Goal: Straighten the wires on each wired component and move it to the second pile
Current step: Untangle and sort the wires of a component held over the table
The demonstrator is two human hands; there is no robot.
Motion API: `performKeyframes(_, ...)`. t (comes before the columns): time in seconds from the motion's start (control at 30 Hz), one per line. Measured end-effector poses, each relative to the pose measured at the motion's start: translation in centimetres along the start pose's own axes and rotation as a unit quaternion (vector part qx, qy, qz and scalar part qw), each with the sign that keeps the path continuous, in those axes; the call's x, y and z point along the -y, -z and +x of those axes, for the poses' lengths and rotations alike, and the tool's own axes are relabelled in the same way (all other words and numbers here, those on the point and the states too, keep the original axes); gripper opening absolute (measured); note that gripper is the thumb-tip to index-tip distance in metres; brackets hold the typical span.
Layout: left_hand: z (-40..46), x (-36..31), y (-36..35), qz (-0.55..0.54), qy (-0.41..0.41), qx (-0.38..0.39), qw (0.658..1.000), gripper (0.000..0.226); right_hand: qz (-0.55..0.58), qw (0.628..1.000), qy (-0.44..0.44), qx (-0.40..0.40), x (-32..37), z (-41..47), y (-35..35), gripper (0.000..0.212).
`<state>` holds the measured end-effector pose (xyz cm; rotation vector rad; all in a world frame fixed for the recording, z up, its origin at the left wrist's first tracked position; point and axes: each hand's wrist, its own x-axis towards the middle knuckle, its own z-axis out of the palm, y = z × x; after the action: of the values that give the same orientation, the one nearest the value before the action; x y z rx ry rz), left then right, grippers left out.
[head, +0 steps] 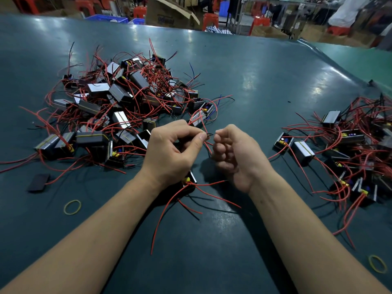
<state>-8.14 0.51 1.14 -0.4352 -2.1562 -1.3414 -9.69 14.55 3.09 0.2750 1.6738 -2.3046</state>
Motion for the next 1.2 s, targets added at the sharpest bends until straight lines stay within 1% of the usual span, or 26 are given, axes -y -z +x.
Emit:
performKeyframes(0.03, 0.0, 0.1, 0.0, 0.005, 0.002, -0.001, 1.0, 0.013, -0.075, 0.994, 0.071, -0.034, -0.4, 0.0, 0.1, 0.034)
performKeyframes(0.07, 0.1, 0.2, 0.0, 0.009, 0.004, -0.006, 1.0, 0.013, -0.184, 0.966, 0.168, -0.068, -0.8, 0.0, 0.2, 0.035)
performKeyframes(0.13, 0.1, 0.3, 0.0, 0.014, 0.007, -0.014, 1.0, 0.013, -0.378, 0.855, 0.333, -0.123, -1.6, 0.0, 0.3, 0.035)
performKeyframes(0.17, 0.1, 0.3, 0.0, 0.015, 0.011, -0.016, 1.0, 0.013, -0.429, 0.807, 0.384, -0.134, -1.9, 0.1, 0.5, 0.035)
performKeyframes(0.23, 0.1, 0.4, 0.0, 0.016, 0.023, -0.022, 0.999, 0.014, -0.484, 0.738, 0.448, -0.141, -1.9, 0.0, 0.7, 0.034)
performKeyframes(0.27, 0.1, 0.4, 0.0, 0.015, 0.03, -0.026, 0.999, 0.014, -0.503, 0.716, 0.464, -0.135, -1.7, -0.1, 0.9, 0.032)
performKeyframes(0.3, 0.2, 0.5, 0.0, 0.015, 0.037, -0.03, 0.999, 0.015, -0.515, 0.704, 0.474, -0.119, -1.4, -0.2, 1.2, 0.029)
performKeyframes(0.4, 0.2, 0.6, 0.1, 0.011, 0.048, -0.03, 0.998, 0.013, -0.497, 0.716, 0.487, -0.051, -0.3, -0.1, 2.6, 0.01)
performKeyframes(0.47, 0.1, 0.6, 0.1, 0.004, 0.048, -0.025, 0.999, 0.014, -0.501, 0.714, 0.487, -0.043, -0.2, 0.2, 3.2, 0.031)
performKeyframes(0.5, 0.1, 0.5, 0.1, 0.0, 0.045, -0.022, 0.999, 0.015, -0.507, 0.708, 0.491, -0.039, -0.2, 0.5, 3.3, 0.035)
performKeyframes(0.6, 0.2, 0.5, 0.0, -0.007, 0.034, -0.015, 0.999, 0.015, -0.498, 0.699, 0.512, -0.033, -0.4, 0.9, 3.2, 0.015)
performKeyframes(0.73, 0.2, 0.3, 0.1, -0.016, 0.03, -0.004, 0.999, 0.014, -0.497, 0.708, 0.502, -0.003, -0.1, 0.6, 3.1, 0.019)
performKeyframes(0.77, 0.2, 0.2, 0.2, -0.02, 0.03, -0.001, 0.999, 0.015, -0.488, 0.72, 0.493, 0.008, -0.1, 0.4, 3.0, 0.02)
performKeyframes(0.8, 0.2, 0.2, 0.2, -0.024, 0.029, 0.001, 0.999, 0.015, -0.461, 0.752, 0.47, 0.013, -0.2, 0.2, 2.7, 0.023)
performKeyframes(0.83, 0.2, 0.1, 0.3, -0.029, 0.026, 0.003, 0.999, 0.015, -0.412, 0.807, 0.423, 0.016, -0.2, 0.0, 2.2, 0.028)
performKeyframes(0.87, 0.2, 0.0, 0.3, -0.034, 0.023, 0.005, 0.999, 0.015, -0.333, 0.878, 0.345, 0.024, 0.0, -0.1, 1.9, 0.035)
performKeyframes(0.9, 0.2, -0.2, 0.3, -0.04, 0.018, 0.008, 0.999, 0.014, -0.222, 0.946, 0.233, 0.048, 0.3, -0.2, 1.7, 0.041)
performKeyframes(0.93, 0.1, -0.3, 0.2, -0.045, 0.011, 0.014, 0.999, 0.014, -0.093, 0.987, 0.094, 0.093, 0.6, -0.4, 1.5, 0.042)
performKeyframes(0.97, 0.0, -0.5, 0.2, -0.047, 0.006, 0.019, 0.999, 0.014, 0.028, 0.99, -0.033, 0.137, 0.9, -0.5, 1.3, 0.04)
performKeyframes(1.0, 0.0, -0.5, 0.1, -0.045, 0.003, 0.022, 0.999, 0.015, 0.114, 0.974, -0.107, 0.162, 1.0, -0.5, 1.2, 0.036)
performKeyframes(1.03, -0.1, -0.5, 0.0, -0.04, 0.002, 0.023, 0.999, 0.016, 0.145, 0.968, -0.128, 0.157, 0.9, -0.4, 1.1, 0.034)
performKeyframes(1.07, -0.1, -0.4, -0.1, -0.036, 0.004, 0.02, 0.999, 0.016, 0.121, 0.979, -0.106, 0.128, 0.7, -0.2, 1.0, 0.035)
performKeyframes(1.1, -0.1, -0.3, -0.1, -0.031, 0.006, 0.015, 0.999, 0.016, 0.045, 0.995, -0.043, 0.079, 0.4, -0.2, 0.9, 0.038)
performKeyframes(1.13, -0.1, -0.2, -0.1, -0.025, 0.009, 0.011, 1.0, 0.015, -0.067, 0.996, 0.05, 0.02, 0.0, -0.3, 0.7, 0.039)
performKeyframes(1.17, -0.1, -0.1, -0.1, -0.018, 0.012, 0.009, 1.0, 0.014, -0.186, 0.969, 0.156, -0.036, -0.4, -0.5, 0.6, 0.041)
performKeyframes(1.2, -0.1, -0.1, -0.2, -0.011, 0.014, 0.007, 1.0, 0.013, -0.292, 0.921, 0.245, -0.085, -0.8, -0.4, 0.5, 0.043)
